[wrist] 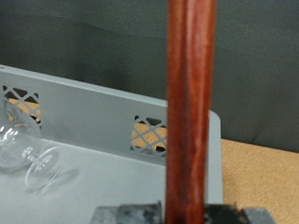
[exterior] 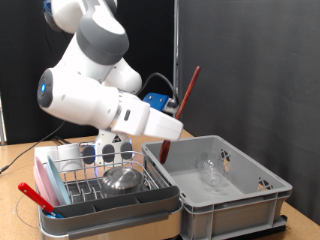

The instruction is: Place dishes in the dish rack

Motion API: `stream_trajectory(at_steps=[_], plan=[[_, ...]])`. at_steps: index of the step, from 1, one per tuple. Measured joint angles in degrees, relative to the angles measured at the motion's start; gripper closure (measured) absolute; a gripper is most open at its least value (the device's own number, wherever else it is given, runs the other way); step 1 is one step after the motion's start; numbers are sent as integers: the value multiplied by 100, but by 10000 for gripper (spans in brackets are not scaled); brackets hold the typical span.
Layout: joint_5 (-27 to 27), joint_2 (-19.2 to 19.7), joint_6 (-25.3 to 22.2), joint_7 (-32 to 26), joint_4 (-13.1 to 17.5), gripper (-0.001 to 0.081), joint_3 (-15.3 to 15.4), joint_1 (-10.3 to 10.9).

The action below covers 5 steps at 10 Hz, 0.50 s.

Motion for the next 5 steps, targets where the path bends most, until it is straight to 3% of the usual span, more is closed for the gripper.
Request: stream_trajectory(at_steps=[5], plan=[[-595,651,303,181,198,729,-277,343]])
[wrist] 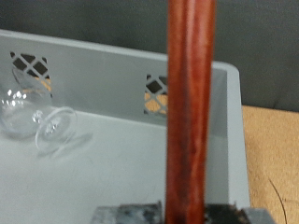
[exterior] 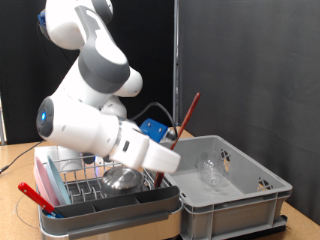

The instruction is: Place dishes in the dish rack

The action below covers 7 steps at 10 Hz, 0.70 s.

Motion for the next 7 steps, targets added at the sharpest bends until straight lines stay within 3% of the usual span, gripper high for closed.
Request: stream_trajectory(at_steps=[4,7], plan=[[-139,368,205,-37,85,729,-165,76],[-229,656,62,-183,312,729,-261,74]])
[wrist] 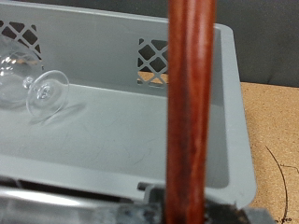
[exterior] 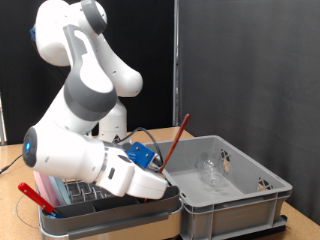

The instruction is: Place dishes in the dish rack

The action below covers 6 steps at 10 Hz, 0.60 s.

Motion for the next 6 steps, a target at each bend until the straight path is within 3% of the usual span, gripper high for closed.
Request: stream_trajectory(at_steps=[6], plan=[[-77,537,-329,-44,371,729,-153,0]])
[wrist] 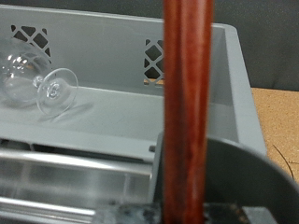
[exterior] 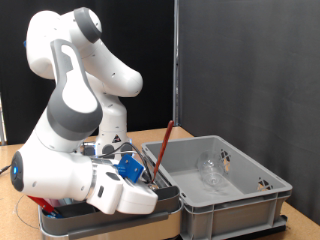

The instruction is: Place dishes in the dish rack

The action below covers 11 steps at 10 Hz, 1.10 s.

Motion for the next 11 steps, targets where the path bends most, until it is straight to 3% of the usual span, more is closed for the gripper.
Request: stream_trajectory(at_steps=[4,5,6,7,8,9,10,11], plan=[[-96,102,-8,-47,53,723,-15,4],[-156,110,-12,-55,59,552,-18,5],[-195,126,-24,-69,59,552,-19,5],[-199,128,-43,-90,60,360,-17,5],[-199,127,-77,-129,69,225,-3,4],[-199,121,-139,-185,76,225,22,3],[-195,110,-179,-284,105,60,82,0],[-166,87,-231,-375,137,60,187,-10]])
